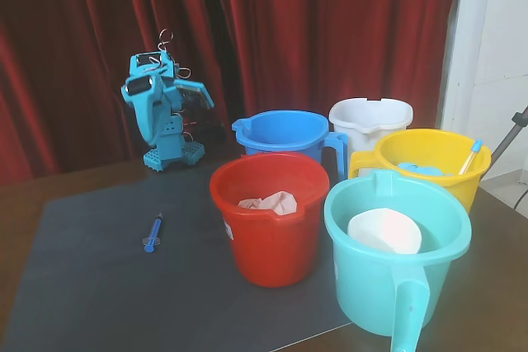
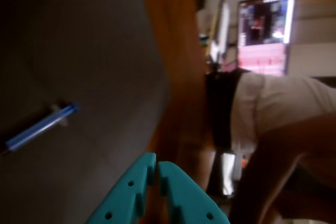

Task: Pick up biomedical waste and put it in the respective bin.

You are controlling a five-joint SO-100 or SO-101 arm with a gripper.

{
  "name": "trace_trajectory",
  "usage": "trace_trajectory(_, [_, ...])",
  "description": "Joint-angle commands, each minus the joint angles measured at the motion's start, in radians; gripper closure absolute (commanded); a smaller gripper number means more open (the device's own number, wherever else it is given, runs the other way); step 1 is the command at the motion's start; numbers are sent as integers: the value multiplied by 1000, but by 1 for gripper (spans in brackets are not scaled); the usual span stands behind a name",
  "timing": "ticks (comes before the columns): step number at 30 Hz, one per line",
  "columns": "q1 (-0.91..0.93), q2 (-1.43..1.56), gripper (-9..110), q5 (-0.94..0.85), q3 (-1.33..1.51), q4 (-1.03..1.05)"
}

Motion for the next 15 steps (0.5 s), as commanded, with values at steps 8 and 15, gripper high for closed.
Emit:
trace_trajectory(8, [114,-463,102,304,-514,377])
trace_trajectory(15, [109,-696,101,862,-615,466])
